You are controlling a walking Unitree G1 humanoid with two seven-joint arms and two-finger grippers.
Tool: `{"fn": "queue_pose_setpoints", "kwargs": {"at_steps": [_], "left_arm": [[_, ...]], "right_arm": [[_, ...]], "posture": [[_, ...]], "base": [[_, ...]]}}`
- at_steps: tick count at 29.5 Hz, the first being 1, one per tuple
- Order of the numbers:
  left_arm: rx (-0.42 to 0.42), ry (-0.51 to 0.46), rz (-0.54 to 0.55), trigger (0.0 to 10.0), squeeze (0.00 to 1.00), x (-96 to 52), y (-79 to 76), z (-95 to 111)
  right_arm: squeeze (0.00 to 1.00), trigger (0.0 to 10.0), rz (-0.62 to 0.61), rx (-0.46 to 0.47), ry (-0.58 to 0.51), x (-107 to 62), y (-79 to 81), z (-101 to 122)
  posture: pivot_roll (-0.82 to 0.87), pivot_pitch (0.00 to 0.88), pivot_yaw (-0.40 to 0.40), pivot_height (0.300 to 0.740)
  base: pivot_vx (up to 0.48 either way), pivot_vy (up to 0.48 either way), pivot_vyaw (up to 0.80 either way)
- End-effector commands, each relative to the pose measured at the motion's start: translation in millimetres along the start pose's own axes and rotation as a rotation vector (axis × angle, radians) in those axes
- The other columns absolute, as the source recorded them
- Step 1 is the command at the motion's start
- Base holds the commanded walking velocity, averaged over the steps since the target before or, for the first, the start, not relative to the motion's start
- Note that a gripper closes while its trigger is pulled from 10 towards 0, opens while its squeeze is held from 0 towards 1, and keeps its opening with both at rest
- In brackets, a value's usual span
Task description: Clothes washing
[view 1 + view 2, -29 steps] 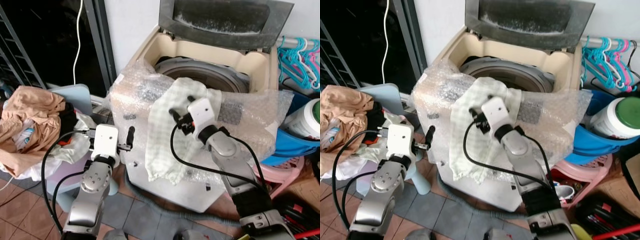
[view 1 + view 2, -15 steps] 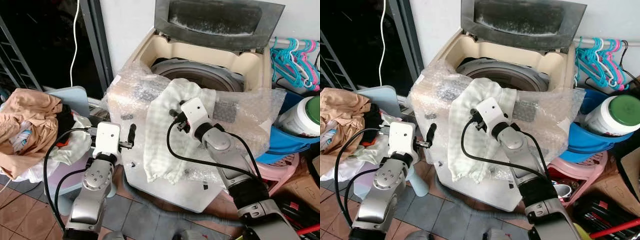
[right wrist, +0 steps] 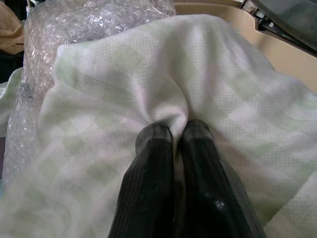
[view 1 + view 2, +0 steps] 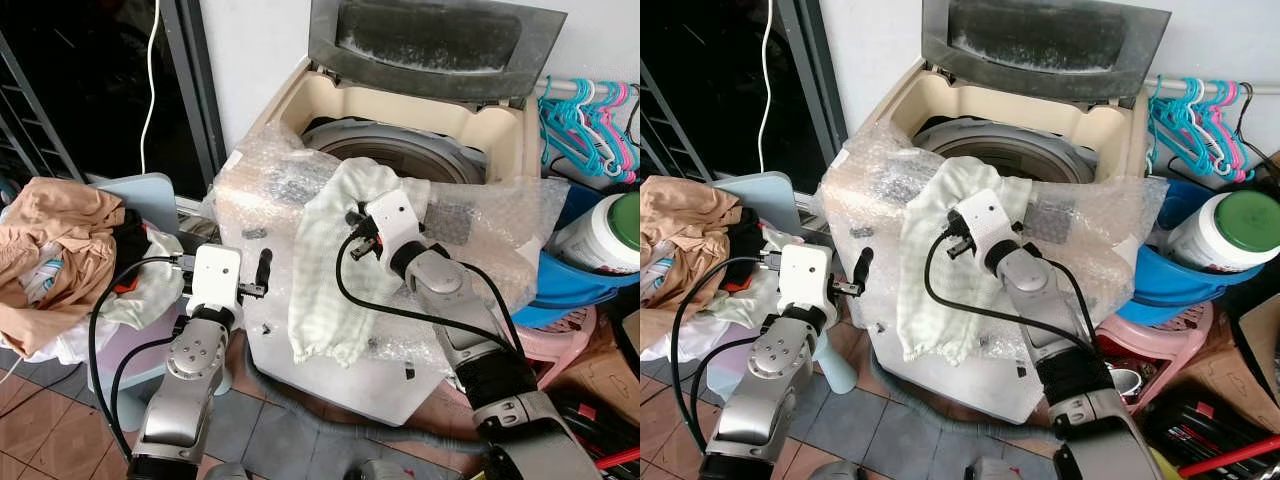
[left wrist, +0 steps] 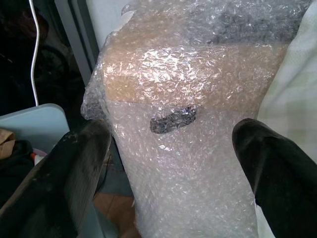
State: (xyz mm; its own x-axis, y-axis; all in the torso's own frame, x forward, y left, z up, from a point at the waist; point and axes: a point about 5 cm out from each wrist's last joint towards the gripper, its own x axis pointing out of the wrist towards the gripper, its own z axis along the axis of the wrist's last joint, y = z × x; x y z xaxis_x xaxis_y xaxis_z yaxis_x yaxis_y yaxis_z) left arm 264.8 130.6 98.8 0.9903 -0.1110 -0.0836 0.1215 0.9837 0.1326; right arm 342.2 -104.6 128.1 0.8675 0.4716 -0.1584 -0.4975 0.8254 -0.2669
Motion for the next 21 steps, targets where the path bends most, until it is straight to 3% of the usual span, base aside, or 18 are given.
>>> {"fn": "queue_pose_setpoints", "kwargs": {"at_steps": [1,10,12,14,15,18,20,21], "left_arm": [[0.012,-0.005,0.003,10.0,0.0,1.7,0.7,1.8],[0.012,-0.006,0.007,10.0,0.0,3.6,0.1,1.9],[0.009,-0.006,0.011,10.0,0.0,3.8,0.1,1.9],[0.008,-0.006,0.013,10.0,0.0,3.8,0.4,2.0],[0.007,-0.007,0.015,10.0,0.0,4.3,0.5,2.2],[0.005,-0.008,0.019,10.0,0.0,4.6,1.2,2.4],[0.001,-0.007,0.027,10.0,0.0,5.0,1.6,2.1],[0.001,-0.006,0.028,10.0,0.0,5.0,1.7,1.9]], "right_arm": [[0.0,0.0,-0.02,0.03,0.112,-3.0,-10.0,-20.5],[0.0,0.0,-0.023,0.004,0.073,9.4,-49.3,9.7],[0.0,0.0,-0.031,-0.02,0.028,15.4,-66.2,32.0],[0.0,0.0,-0.038,-0.035,0.003,17.0,-72.8,42.6],[0.0,0.0,-0.09,-0.044,-0.113,17.7,-86.5,70.0],[0.0,0.0,-0.216,-0.035,-0.268,13.8,-107.5,106.6],[0.0,0.0,-0.474,0.011,-0.48,-7.3,-146.1,155.2],[0.0,0.0,-0.495,0.018,-0.492,-9.7,-150.1,159.7]], "posture": [[-0.04,0.0,-0.012,0.74],[-0.04,0.0,-0.015,0.74],[-0.04,0.0,-0.016,0.74],[-0.04,0.0,-0.016,0.74],[-0.04,0.0,-0.019,0.74],[-0.04,0.0,-0.019,0.74],[-0.04,0.0,-0.024,0.74],[-0.04,0.0,-0.024,0.74]], "base": [[0.0,0.0,0.0],[0.0,0.0,0.0],[0.0,0.0,0.0],[0.0,0.0,0.0],[0.0,0.0,0.0],[0.0,0.0,0.0],[0.0,0.0,0.0],[0.0,0.0,0.0]]}}
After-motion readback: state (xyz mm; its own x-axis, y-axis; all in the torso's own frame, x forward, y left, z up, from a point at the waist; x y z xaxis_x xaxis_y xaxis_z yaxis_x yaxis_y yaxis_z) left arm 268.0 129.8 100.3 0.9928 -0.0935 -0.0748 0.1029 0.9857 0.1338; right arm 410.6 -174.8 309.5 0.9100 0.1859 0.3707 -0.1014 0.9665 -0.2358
